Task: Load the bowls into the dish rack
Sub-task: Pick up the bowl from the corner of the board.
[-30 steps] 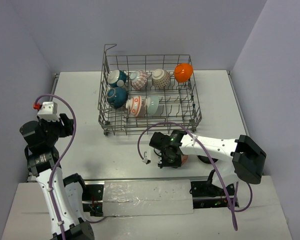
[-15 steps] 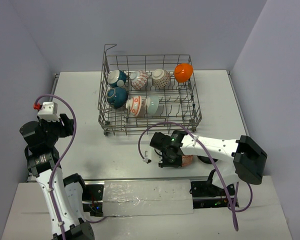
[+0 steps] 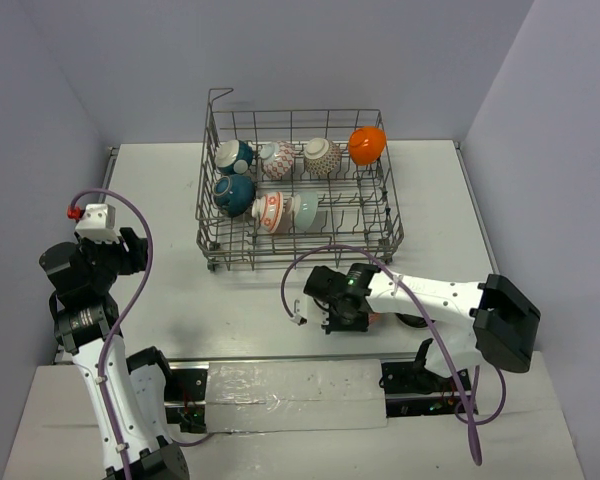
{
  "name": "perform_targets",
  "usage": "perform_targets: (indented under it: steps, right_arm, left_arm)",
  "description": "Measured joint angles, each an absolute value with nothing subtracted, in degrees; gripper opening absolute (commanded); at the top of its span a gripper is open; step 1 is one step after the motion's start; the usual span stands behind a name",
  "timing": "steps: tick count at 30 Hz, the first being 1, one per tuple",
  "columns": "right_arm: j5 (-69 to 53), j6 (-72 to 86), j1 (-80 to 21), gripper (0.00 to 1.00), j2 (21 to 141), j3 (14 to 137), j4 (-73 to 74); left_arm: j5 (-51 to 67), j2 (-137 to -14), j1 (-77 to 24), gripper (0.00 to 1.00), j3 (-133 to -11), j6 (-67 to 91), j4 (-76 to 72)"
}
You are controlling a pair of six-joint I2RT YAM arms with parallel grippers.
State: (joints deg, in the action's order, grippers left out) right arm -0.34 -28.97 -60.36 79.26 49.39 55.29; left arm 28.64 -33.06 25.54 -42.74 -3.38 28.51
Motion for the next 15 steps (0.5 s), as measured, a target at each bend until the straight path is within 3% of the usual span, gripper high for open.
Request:
perform_targets:
  steps: [4, 15]
  right_arm:
    - [-0.1, -29.0, -60.3, 0.00, 78.7, 49.4, 55.3]
    - [-3.4, -29.8, -59.0, 0.00, 75.9, 53.6, 58.1]
  left_arm:
    - [28.6, -32.7, 25.5, 0.63, -42.6, -3.4, 28.5]
    - [28.7, -32.4, 25.5, 0.63, -42.4, -3.4, 28.4]
